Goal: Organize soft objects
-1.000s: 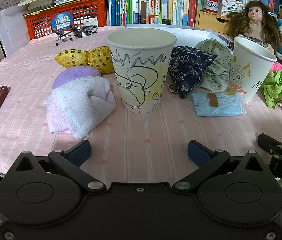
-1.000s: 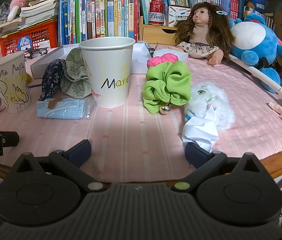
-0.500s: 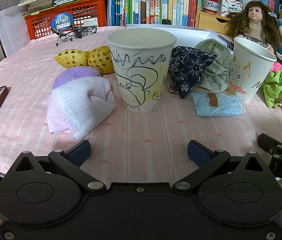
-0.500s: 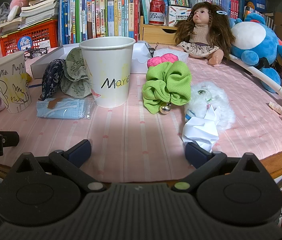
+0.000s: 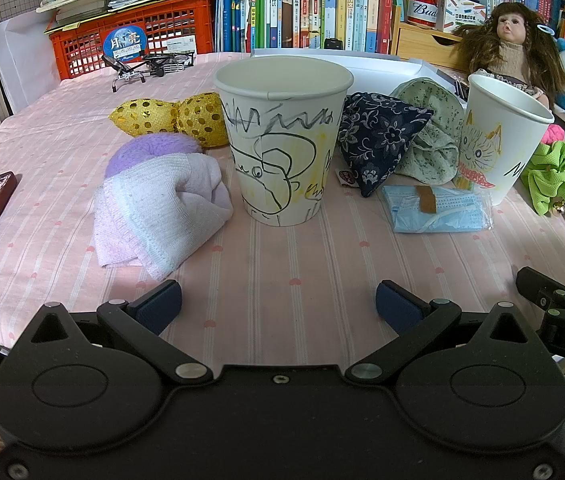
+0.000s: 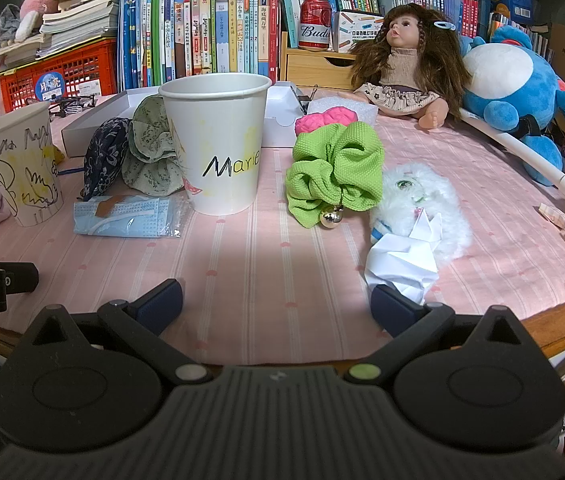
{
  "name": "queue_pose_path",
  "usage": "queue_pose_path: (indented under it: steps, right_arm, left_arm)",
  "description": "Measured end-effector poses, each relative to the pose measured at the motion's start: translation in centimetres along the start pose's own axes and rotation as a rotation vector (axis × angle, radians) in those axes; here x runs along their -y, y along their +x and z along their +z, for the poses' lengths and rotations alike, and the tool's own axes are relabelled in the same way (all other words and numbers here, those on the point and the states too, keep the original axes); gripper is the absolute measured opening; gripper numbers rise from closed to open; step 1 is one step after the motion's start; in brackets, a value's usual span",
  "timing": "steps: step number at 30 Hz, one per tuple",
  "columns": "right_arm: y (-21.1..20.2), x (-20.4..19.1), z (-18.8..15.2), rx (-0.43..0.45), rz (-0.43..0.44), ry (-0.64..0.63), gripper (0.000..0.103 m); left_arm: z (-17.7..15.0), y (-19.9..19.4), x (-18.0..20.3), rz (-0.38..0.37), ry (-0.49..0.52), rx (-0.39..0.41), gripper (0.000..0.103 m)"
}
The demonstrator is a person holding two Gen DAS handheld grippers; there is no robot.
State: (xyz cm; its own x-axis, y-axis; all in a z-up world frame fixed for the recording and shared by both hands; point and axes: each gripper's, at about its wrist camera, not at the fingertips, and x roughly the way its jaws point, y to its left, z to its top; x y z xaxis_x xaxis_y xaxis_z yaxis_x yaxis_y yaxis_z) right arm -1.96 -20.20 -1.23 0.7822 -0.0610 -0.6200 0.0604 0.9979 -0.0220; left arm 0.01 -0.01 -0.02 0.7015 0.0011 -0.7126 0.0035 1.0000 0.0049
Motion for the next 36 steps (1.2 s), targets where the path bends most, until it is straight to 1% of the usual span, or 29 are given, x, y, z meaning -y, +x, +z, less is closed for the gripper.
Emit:
queue_pose_path:
  steps: [29, 36]
  right_arm:
    - [-0.08, -0.02, 0.01, 0.000, -0.001, 0.001, 0.103]
    - [-0.34, -0.29, -0.05, 0.014, -0.012, 0.007, 0.103]
  left_arm:
    - [0.00, 0.00, 0.00, 0.000, 0.000, 0.001, 0.103]
    - [-0.12, -0.06, -0.24, -0.005, 0.007, 0.002, 0.103]
